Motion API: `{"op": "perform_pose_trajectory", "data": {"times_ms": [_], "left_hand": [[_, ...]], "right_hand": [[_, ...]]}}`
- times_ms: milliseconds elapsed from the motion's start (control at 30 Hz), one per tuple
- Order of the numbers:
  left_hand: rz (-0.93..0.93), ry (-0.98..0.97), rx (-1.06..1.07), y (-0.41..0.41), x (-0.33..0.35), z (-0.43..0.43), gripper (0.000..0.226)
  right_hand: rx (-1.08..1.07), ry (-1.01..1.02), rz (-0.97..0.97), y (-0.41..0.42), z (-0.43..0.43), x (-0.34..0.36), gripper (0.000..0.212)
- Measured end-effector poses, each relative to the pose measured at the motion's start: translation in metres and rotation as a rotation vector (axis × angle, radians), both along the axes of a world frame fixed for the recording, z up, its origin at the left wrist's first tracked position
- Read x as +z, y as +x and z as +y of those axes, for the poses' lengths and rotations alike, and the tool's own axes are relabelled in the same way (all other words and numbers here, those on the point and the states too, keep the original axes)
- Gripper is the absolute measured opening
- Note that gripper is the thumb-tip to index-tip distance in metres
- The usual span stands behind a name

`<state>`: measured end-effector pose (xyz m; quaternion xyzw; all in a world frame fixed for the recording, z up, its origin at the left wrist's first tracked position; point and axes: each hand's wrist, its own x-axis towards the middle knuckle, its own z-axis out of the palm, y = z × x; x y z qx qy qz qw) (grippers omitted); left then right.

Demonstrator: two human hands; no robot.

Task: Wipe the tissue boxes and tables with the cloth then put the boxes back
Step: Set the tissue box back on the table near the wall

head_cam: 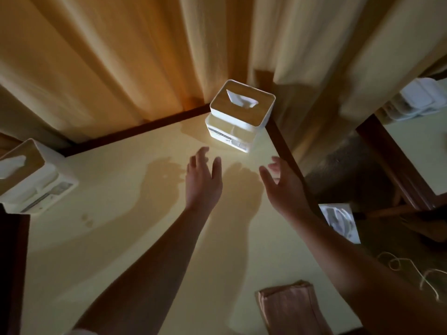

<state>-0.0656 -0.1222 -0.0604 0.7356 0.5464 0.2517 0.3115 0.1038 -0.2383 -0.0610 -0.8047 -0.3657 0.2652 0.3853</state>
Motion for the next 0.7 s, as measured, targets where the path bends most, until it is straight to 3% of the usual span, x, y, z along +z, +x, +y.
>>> {"op": "perform_pose_trajectory", "data": {"times_ms": [167,300,433,600,700], "left_hand": [[0.093,-0.114,-0.261,-0.053,-0.02,-0.112,0.02],[0.199,-0.215,-0.451,-0.07,-0.018,-0.173,0.021],[0.385,-0.269,-0.628,-0.072,-0.026,-0.213,0.031],[0.527,-0.263,-0.703,-0.074,-0.026,-0.249,0.039],[0.536,-0.312,-0.652,-0.068,-0.023,-0.26,0.039]], "right_hand": [[0.126,-0.02,-0.069,-0.047,-0.107,-0.009,0.029],[0.188,-0.03,-0.123,-0.081,-0.165,-0.016,0.026],[0.285,-0.196,-0.335,-0.091,-0.199,-0.028,0.017],[0.341,-0.453,-0.508,-0.096,-0.241,-0.02,0.04],[0.408,-0.524,-0.609,-0.094,-0.25,-0.016,0.043]]}}
